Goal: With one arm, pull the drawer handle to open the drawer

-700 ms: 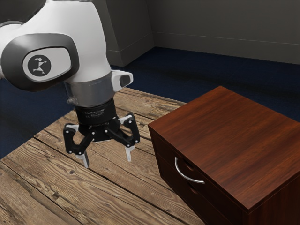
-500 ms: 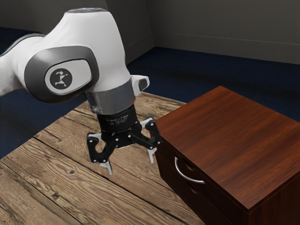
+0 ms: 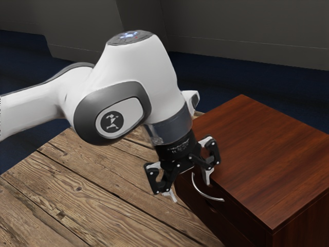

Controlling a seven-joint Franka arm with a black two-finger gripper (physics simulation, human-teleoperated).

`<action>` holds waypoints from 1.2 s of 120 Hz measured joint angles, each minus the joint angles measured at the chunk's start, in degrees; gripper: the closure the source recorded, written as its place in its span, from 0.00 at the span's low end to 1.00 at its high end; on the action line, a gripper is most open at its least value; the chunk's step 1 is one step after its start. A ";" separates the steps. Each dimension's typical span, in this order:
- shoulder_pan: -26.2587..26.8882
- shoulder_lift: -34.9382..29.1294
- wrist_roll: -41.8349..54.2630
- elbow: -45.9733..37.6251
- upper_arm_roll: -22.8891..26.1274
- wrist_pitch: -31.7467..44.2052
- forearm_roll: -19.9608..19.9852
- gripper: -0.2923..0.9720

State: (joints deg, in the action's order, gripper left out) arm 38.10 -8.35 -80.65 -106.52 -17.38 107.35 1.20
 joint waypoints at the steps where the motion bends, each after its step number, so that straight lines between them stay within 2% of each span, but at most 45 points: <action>1: 0.03 -0.04 -0.18 -0.11 0.01 0.20 -0.03 0.23; 20: 0.24 -3.13 -3.11 -4.85 -0.06 3.55 -0.77 0.24; 59: 0.12 -6.08 -7.79 -7.81 0.12 6.63 -2.72 0.24; 144: 0.35 -6.98 -12.48 -11.67 0.24 9.22 -2.92 0.24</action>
State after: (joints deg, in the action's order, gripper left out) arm 38.45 -15.32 -93.12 -118.19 -17.14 116.56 -1.72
